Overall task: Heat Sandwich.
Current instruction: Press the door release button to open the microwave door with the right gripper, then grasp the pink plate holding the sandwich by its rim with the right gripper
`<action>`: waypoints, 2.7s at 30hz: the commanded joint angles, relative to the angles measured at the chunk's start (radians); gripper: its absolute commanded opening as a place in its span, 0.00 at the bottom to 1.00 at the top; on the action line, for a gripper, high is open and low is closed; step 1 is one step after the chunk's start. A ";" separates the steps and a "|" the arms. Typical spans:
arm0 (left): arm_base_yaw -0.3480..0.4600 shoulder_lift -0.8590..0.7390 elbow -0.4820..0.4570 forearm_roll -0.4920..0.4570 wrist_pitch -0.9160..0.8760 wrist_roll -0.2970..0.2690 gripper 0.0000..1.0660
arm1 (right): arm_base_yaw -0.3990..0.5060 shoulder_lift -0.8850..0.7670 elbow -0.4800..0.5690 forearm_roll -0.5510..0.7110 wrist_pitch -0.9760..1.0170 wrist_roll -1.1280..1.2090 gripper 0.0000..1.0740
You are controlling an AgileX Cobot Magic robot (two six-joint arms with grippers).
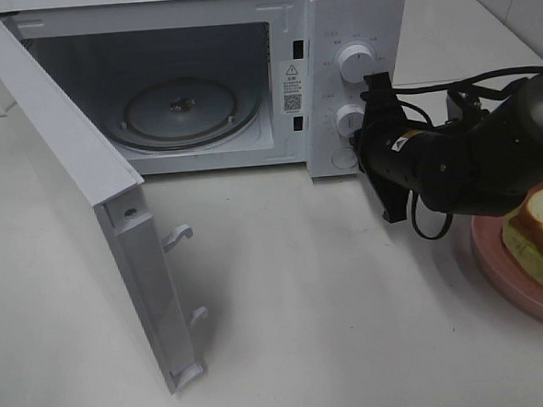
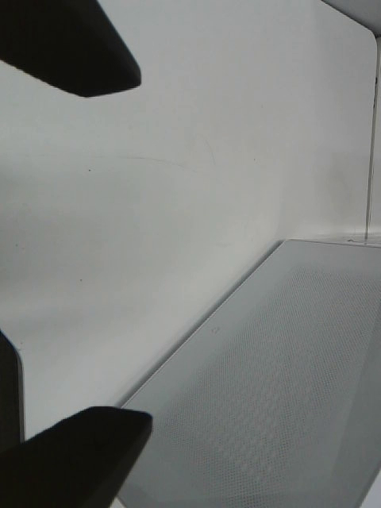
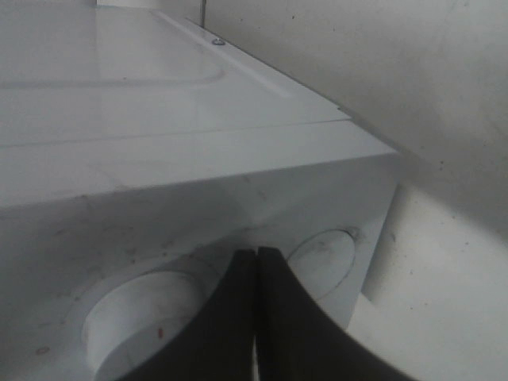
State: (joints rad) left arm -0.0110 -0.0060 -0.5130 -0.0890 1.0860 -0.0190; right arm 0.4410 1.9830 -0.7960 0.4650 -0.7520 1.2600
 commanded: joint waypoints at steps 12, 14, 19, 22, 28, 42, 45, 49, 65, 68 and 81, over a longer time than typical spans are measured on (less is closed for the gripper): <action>-0.006 -0.015 -0.001 -0.009 -0.014 0.002 0.94 | -0.005 -0.173 0.140 -0.167 0.123 -0.012 0.01; -0.006 -0.015 -0.001 -0.009 -0.014 0.002 0.94 | -0.007 -0.200 0.151 -0.203 0.165 -0.015 0.01; -0.006 -0.015 -0.001 -0.009 -0.014 0.002 0.94 | -0.007 -0.259 0.156 -0.315 0.300 -0.062 0.01; -0.006 -0.015 -0.001 -0.009 -0.014 0.002 0.94 | -0.007 -0.299 0.156 -0.399 0.379 -0.085 0.02; -0.006 -0.015 -0.001 -0.009 -0.014 0.002 0.94 | -0.007 -0.382 0.154 -0.546 0.579 -0.151 0.03; -0.006 -0.015 -0.001 -0.009 -0.014 0.002 0.94 | -0.007 -0.512 0.063 -0.563 1.094 -0.681 0.04; -0.006 -0.015 -0.001 -0.009 -0.014 0.002 0.94 | -0.007 -0.535 0.048 -0.578 1.183 -0.868 0.06; -0.006 -0.015 -0.001 -0.009 -0.014 0.002 0.94 | -0.007 -0.545 0.038 -0.609 1.270 -0.997 0.07; -0.006 -0.015 -0.001 -0.009 -0.014 0.002 0.94 | -0.007 -0.558 -0.002 -0.623 1.510 -1.158 0.75; -0.006 -0.015 -0.001 -0.009 -0.014 0.002 0.94 | -0.007 -0.557 -0.002 -0.623 1.501 -1.178 0.93; -0.006 -0.015 -0.001 -0.009 -0.014 0.002 0.94 | -0.142 -0.523 -0.002 -0.606 1.506 -1.203 0.94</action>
State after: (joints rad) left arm -0.0110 -0.0060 -0.5130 -0.0890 1.0860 -0.0190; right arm 0.3140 1.4480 -0.7910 -0.1470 0.7440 0.0790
